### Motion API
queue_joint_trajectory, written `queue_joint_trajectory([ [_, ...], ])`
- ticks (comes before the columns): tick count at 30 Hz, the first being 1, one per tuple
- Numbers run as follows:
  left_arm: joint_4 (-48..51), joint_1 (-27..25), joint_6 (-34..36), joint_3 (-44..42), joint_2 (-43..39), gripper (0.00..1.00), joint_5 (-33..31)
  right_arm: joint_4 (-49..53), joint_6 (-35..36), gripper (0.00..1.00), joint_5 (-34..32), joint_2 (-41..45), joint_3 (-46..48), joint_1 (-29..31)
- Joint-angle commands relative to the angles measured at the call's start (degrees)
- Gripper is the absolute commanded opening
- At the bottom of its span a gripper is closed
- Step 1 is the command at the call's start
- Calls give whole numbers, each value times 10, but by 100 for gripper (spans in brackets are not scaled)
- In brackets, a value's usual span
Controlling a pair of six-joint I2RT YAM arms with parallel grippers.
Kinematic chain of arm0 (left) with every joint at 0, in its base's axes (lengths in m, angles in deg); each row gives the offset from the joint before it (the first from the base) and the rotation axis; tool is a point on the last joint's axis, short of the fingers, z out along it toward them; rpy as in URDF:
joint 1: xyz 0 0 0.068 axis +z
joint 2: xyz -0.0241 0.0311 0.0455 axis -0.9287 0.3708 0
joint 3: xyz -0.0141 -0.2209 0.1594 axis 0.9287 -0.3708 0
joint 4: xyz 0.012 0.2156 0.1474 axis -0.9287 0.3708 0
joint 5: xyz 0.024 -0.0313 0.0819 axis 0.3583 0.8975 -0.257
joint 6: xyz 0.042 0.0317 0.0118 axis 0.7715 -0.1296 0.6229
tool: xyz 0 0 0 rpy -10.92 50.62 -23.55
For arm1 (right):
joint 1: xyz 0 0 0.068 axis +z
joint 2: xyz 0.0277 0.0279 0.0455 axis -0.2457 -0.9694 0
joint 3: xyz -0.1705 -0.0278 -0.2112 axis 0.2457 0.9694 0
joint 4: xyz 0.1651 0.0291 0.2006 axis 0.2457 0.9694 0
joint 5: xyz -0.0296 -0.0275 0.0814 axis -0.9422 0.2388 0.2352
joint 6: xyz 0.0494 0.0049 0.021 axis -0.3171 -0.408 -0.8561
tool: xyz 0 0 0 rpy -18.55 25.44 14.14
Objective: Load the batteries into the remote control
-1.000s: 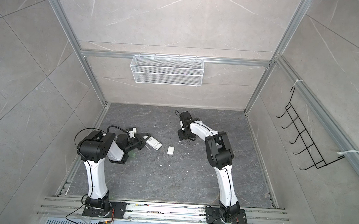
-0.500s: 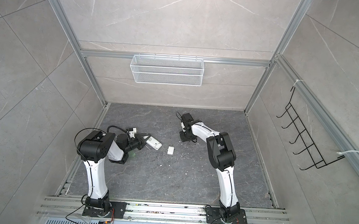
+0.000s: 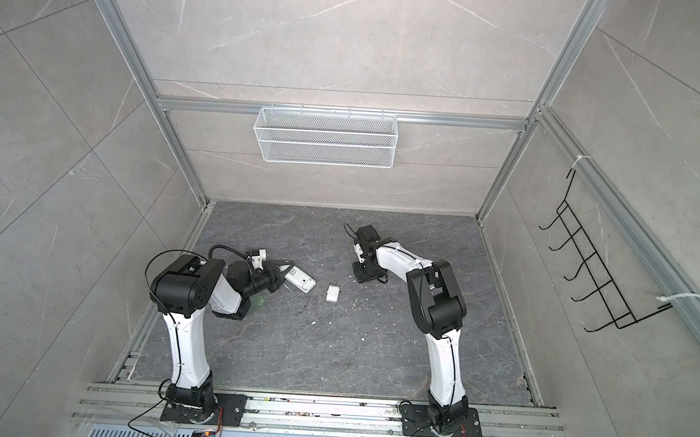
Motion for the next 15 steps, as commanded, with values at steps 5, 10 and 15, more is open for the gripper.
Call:
queue_joint_trajectory([
  [5,-35,-1,-5,6,-10,0,15,7,-14,28,4,22,22,1],
  [10,-34,-1,-5,2,-17,0,14,14,-104,25,-15,29,18,1],
  [15,-34,-1,-7,3,-13,1,14,17,-279,20,-45,41,48,9],
])
